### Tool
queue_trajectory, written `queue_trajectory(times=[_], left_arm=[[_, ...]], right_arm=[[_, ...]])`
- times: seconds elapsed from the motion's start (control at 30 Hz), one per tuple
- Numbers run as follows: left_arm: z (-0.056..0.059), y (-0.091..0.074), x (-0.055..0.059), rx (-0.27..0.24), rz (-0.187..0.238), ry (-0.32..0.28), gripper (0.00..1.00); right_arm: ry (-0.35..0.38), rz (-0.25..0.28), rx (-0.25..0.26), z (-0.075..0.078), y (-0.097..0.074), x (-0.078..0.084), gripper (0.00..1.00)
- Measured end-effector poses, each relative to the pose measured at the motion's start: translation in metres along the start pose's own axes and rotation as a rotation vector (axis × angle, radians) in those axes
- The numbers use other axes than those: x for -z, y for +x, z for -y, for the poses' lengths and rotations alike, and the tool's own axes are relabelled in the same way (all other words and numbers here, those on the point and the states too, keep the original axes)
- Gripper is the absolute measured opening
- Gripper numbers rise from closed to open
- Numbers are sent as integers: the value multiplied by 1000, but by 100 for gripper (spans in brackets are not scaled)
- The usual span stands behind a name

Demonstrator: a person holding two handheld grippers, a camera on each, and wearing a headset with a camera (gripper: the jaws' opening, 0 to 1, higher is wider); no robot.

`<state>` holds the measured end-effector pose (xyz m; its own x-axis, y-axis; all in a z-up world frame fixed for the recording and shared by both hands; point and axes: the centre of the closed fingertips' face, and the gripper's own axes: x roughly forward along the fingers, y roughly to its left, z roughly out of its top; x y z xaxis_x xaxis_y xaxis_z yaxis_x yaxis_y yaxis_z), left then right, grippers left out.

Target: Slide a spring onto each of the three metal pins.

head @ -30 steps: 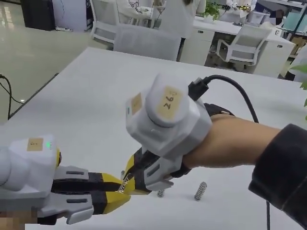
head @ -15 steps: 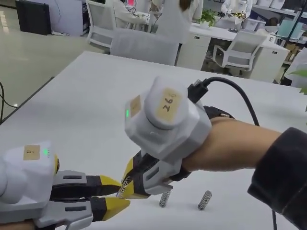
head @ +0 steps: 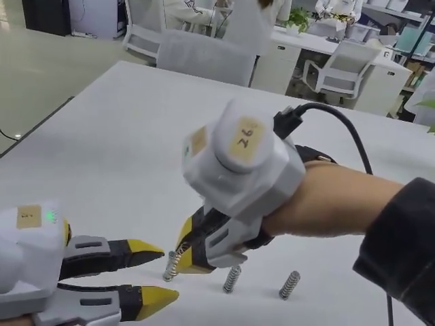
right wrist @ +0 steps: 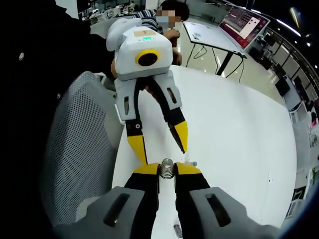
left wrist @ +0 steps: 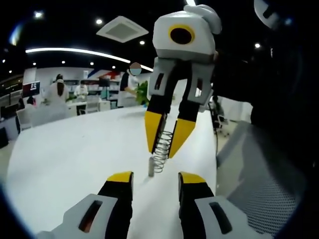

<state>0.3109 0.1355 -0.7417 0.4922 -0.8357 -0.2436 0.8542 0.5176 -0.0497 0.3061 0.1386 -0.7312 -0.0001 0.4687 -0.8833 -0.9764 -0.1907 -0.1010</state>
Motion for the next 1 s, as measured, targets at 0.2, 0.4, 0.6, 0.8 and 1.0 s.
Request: queue_trajectory(times=[0.2, 0.4, 0.6, 0.8, 1.0], left_arm=[[-7, -5, 3, -37, -1, -10, 37], [-9, -7, 9, -57, -13, -17, 45], [-9, -9, 12, -70, -18, -24, 48], [-6, -11, 17, -75, -27, -40, 50], [-6, -14, 16, -93, -21, -43, 52]], right_arm=[[8, -1, 12, 8, -1, 2, 8], [14, -18, 18, 16, 3, 7, 8], [28, -32, 21, 24, 8, 12, 8], [32, -36, 23, 32, 15, 13, 8], [35, -54, 23, 40, 24, 18, 8]])
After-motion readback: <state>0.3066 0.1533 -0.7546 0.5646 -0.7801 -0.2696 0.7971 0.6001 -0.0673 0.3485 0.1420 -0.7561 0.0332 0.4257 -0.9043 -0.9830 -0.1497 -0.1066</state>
